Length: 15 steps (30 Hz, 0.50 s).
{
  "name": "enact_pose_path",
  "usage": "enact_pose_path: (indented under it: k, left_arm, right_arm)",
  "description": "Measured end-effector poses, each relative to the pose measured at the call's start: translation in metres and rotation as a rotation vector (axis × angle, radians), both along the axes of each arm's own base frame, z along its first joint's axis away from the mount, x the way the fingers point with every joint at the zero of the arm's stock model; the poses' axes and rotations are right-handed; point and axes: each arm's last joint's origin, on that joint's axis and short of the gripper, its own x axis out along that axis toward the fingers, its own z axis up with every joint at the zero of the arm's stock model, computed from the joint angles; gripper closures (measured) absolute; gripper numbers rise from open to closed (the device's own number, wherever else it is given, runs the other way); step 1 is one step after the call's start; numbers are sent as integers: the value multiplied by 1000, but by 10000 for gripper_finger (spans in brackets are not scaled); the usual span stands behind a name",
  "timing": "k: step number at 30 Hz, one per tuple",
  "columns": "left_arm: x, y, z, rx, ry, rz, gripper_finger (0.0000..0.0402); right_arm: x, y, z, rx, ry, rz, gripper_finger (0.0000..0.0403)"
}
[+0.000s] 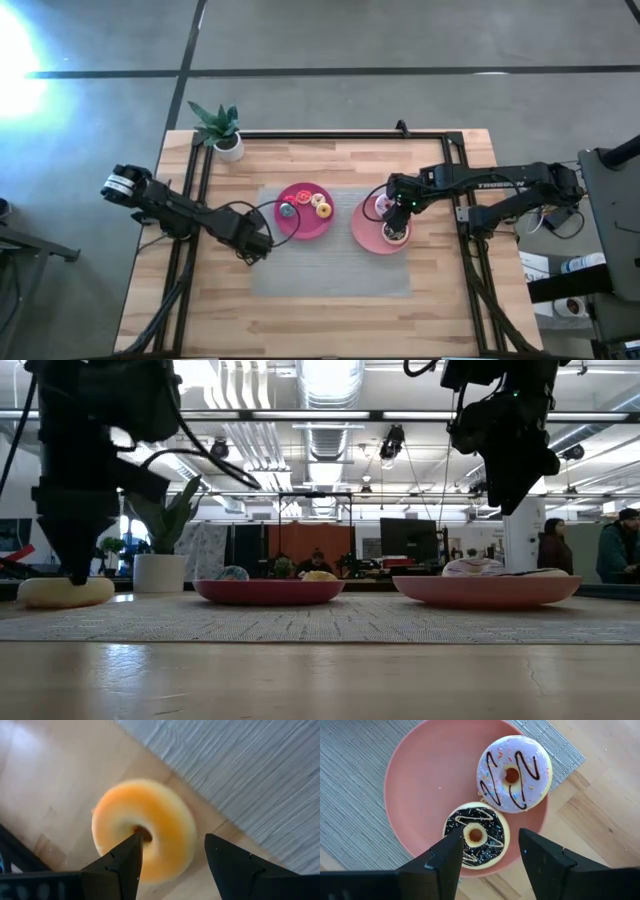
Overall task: Pick & Place donuts
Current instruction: Put the large pink donut on the light pink plate
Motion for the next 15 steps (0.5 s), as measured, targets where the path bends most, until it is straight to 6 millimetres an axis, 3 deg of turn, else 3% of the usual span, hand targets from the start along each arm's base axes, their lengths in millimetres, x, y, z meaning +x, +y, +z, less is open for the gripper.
enact_pose_path:
  k: [15]
  left_arm:
    - [-15, 3, -33, -71, 2, 8, 218]
  right_arm:
    - [0, 0, 0, -1, -1, -6, 218]
